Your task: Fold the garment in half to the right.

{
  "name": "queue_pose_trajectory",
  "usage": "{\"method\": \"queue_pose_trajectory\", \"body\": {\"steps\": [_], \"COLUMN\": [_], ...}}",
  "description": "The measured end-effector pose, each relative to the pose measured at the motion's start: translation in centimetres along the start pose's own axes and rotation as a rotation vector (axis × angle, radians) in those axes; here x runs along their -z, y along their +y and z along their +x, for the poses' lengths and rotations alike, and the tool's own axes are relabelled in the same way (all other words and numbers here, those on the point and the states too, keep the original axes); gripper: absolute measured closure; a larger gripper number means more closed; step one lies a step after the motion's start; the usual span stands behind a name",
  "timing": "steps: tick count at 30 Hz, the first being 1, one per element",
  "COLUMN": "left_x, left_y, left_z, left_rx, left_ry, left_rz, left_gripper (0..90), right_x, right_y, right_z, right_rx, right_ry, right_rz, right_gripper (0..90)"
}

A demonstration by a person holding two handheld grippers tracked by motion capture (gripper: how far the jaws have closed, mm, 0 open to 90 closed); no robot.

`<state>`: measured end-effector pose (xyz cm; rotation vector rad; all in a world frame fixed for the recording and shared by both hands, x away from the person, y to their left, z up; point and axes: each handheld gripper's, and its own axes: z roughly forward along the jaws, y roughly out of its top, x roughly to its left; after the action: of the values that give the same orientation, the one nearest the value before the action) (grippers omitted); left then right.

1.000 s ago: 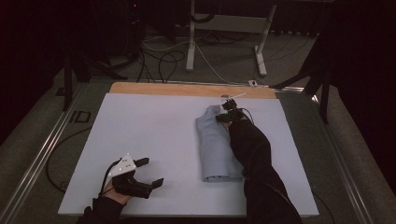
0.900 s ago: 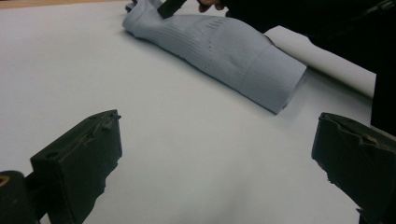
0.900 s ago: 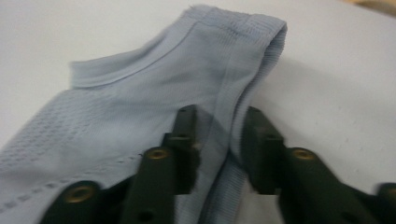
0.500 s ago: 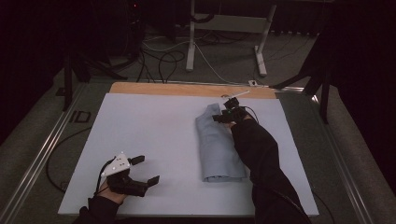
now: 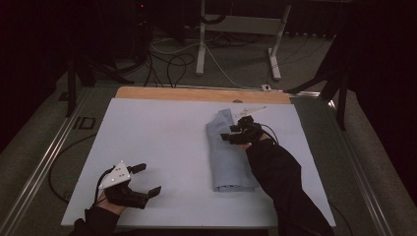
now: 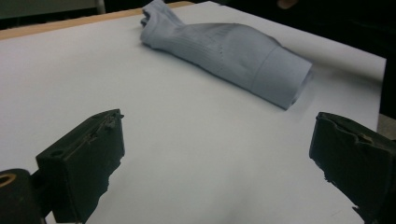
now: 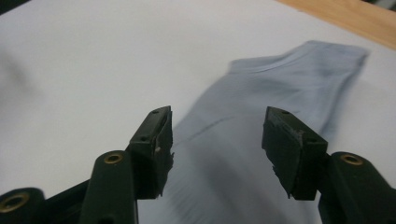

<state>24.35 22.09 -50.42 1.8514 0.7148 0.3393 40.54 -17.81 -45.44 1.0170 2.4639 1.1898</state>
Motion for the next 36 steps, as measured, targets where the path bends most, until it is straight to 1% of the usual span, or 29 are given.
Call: {"method": "queue_pose_trajectory", "body": {"steps": [2, 4, 6, 8, 10, 12, 13, 14, 16, 18, 21, 24, 27, 30, 31, 34, 36], "left_x": [0.2, 0.5, 0.6, 0.7, 0.7, 0.6, 0.5, 0.5, 0.3, 0.2, 0.0, -0.1, -0.1, 0.0, 0.0, 0.0, 0.0], "left_y": [-0.3, -0.6, -0.8, -1.0, -1.2, -1.3, -1.3, -1.4, -1.4, -1.6, -1.8, -1.8, -1.8, -1.8, -1.8, -1.8, -1.8], "left_z": [0.1, 0.2, 0.3, 0.4, 0.5, 0.5, 0.5, 0.5, 0.4, 0.4, 0.4, 0.3, 0.3, 0.3, 0.4, 0.4, 0.3], "left_rx": [-0.003, -0.002, 0.01, 0.011, 0.019, 0.015, 0.011, 0.01, 0.008, 0.008, 0.01, 0.001, 0.002, 0.003, 0.006, 0.006, 0.005], "left_ry": [0.019, 0.033, 0.039, 0.046, 0.049, 0.05, 0.047, 0.045, 0.044, 0.038, 0.035, 0.031, 0.031, 0.031, 0.032, 0.031, 0.03], "left_rz": [0.011, 0.021, 0.013, 0.008, 0.003, 0.001, 0.0, 0.001, 0.004, 0.001, 0.0, 0.002, -0.002, -0.008, -0.01, -0.011, -0.011], "left_gripper": [2.8, 2.8, 2.8, 2.8, 2.8, 2.8, 2.8, 2.8, 2.8, 2.8, 2.8, 2.8, 2.8, 2.8, 2.8, 2.8, 2.8], "right_x": [0.6, 1.3, 1.9, 2.3, 2.6, 2.8, 2.8, 2.8, 2.8, 2.7, 2.4, 1.7, 1.2, 0.5, 0.3, 0.2, 0.3], "right_y": [-0.5, -1.0, -1.6, -2.2, -2.8, -3.5, -3.8, -4.2, -4.9, -5.6, -6.8, -7.7, -8.3, -9.0, -9.2, -9.5, -9.6], "right_z": [1.0, 1.8, 2.6, 3.6, 4.4, 5.2, 5.5, 5.8, 6.0, 6.2, 6.2, 6.1, 6.1, 6.4, 6.5, 6.6, 6.8], "right_rx": [0.019, 0.032, 0.031, 0.06, 0.078, 0.103, 0.125, 0.137, 0.146, 0.154, 0.145, 0.135, 0.132, 0.14, 0.138, 0.135, 0.143], "right_ry": [0.004, 0.016, 0.043, 0.053, 0.08, 0.084, 0.078, 0.074, 0.093, 0.098, 0.11, 0.121, 0.123, 0.127, 0.129, 0.135, 0.141], "right_rz": [-0.016, -0.03, -0.043, -0.033, -0.027, -0.008, 0.002, 0.009, 0.023, 0.039, 0.054, 0.079, 0.083, 0.114, 0.116, 0.117, 0.121], "right_gripper": [47.8, 53.9, 60.0, 66.5, 74.8, 84.7, 89.0, 89.8, 90.0, 90.0, 90.0, 90.0, 90.0, 90.0, 90.0, 90.0, 90.0]}}
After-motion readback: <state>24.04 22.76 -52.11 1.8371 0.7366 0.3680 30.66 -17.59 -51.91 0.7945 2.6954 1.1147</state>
